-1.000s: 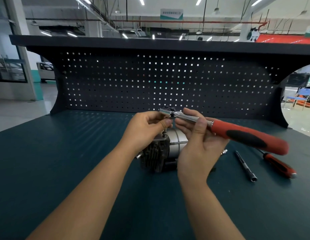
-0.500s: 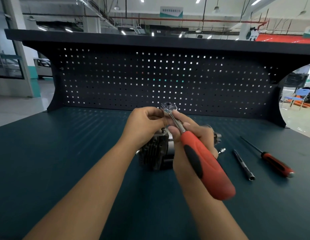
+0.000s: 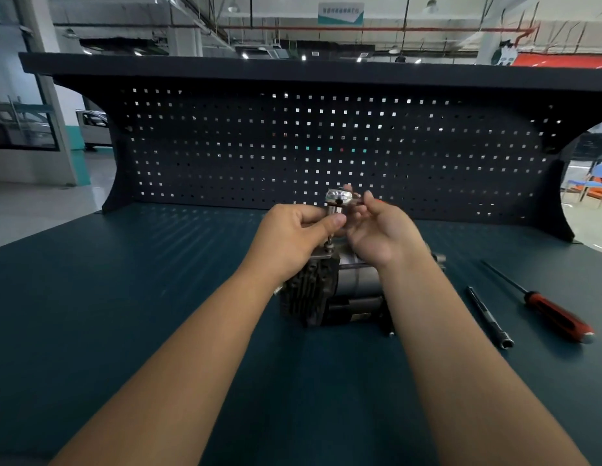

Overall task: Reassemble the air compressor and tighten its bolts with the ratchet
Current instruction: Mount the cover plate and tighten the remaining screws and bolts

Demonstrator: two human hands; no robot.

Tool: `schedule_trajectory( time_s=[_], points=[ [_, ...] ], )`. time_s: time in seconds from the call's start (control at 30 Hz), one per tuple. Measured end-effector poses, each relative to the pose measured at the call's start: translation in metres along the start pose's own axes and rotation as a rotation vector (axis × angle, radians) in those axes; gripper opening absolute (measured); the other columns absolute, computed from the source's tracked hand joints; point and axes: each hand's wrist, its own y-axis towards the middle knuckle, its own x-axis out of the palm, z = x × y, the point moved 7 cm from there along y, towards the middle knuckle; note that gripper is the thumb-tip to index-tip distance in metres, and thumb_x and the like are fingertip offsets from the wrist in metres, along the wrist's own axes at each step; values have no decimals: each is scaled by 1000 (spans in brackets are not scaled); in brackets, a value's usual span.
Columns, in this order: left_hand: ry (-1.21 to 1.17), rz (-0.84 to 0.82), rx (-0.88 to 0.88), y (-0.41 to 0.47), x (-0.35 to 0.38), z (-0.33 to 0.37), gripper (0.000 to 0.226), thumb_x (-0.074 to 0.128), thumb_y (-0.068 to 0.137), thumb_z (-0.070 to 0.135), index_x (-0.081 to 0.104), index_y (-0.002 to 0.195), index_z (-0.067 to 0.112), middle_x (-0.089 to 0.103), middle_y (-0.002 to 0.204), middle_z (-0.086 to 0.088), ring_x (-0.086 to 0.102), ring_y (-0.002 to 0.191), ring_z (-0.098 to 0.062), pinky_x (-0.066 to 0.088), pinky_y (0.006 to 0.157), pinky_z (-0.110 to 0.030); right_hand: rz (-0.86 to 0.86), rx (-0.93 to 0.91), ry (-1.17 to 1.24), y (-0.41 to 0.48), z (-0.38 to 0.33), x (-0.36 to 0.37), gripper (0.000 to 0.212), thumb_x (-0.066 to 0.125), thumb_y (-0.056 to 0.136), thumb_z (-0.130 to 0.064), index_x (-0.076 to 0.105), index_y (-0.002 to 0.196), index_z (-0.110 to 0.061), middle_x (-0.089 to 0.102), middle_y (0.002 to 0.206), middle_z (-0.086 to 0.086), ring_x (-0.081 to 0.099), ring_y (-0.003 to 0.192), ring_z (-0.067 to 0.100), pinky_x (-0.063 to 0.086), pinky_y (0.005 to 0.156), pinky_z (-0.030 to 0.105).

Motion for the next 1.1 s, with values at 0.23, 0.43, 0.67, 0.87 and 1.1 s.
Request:
schedule_trajectory(
  time_s=[0.23, 0.43, 0.67, 0.87, 1.1],
  points=[
    [-60, 43, -6, 1, -1, -4, 5, 69, 83, 31, 70, 87, 29, 74, 82, 9, 68, 80, -1, 50, 62, -14, -27, -836, -246, -64, -23, 3, 10, 43, 101, -11, 51, 94, -13, 73, 83, 3, 64, 60, 10, 51, 54, 20],
    [-45, 111, -36, -3, -6, -4, 29, 64, 77, 17, 66, 54, 34, 63, 51, 13, 56, 47, 4, 43, 46, -10, -219, -863, -1130, -72, -1, 43, 25, 52, 92, 3, 61, 112, -10, 59, 121, 13, 56, 115, 16, 31, 83, -5],
    [-46, 69, -61, -2, 0, -3, 13, 69, 85, 30, 76, 77, 22, 73, 75, -2, 64, 67, -10, 58, 64, -31, -42, -1178, -562, -97, -15, 16, 24, 58, 91, -20, 67, 90, -43, 66, 98, 9, 68, 86, 24, 56, 75, 29],
    [53, 29, -23, 2, 0, -1, 27, 63, 87, 37, 75, 80, 14, 61, 61, -10, 48, 54, -8, 44, 54, -22, 16, -710, -134, -52, -19, 0, 10, 46, 101, -16, 54, 97, -13, 74, 76, 4, 65, 55, 12, 54, 56, 21],
    [79, -37, 16, 1, 5, 2, 17, 59, 91, 33, 71, 82, 27, 60, 51, 16, 52, 50, 5, 41, 53, -8, -40, -437, 9, -37, -16, -8, 14, 45, 100, -13, 55, 95, -4, 73, 78, 7, 65, 58, 9, 53, 56, 18]
  ],
)
